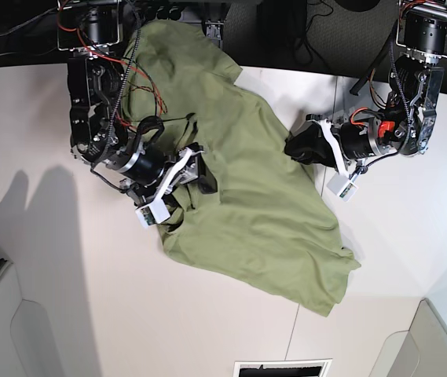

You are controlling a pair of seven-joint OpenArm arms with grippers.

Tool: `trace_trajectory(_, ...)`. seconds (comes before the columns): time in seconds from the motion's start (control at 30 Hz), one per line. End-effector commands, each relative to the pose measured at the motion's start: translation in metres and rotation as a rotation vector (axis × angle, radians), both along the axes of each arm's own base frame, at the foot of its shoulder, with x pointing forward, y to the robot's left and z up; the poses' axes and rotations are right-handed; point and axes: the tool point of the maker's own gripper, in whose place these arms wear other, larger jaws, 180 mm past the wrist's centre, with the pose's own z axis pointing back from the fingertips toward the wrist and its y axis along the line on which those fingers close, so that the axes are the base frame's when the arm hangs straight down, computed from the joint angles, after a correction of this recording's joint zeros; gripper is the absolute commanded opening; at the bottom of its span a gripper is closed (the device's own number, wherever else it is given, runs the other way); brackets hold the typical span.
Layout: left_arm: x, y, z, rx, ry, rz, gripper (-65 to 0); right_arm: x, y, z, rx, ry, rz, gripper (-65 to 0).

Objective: Layout the t-shirt on the table in an organized manner, then fold the t-shirt properly
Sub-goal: 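Grasp the shirt edge with the right gripper and drag it inward, then pull the shirt edge back outward with the right gripper to smooth it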

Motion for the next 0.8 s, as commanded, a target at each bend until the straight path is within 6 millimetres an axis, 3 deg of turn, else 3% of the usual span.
trace_trajectory(0.0,0.005,0.002,0.007,-0.006,-0.022,-0.001,-44.7,0.012,0.008,0.023,0.04,-0.071,0.008,-23.3)
trace_trajectory(0.17,0.005,0.002,0.008,-0.007,-0.023,-0.001,-44.7,0.018,0.017,0.03,0.046,-0.087,0.007,-24.6)
trace_trajectory(0.4,0.004,0.002,0.007,-0.006,-0.019,-0.001,-44.7,0.017,0.015,0.027,0.028,-0.084,0.008,-63.4)
trace_trajectory(0.63,0.004,0.004,0.006,0.004,-0.019,-0.003,-44.7,0.021,0.009,0.032,0.015,-0.106,-0.008,-65.0)
trace_trajectory(0.77,0.003,0.006,0.003,0.027,-0.019,-0.008,-44.7,0.034,-0.017,0.061,0.01,-0.193,-0.075,-65.0)
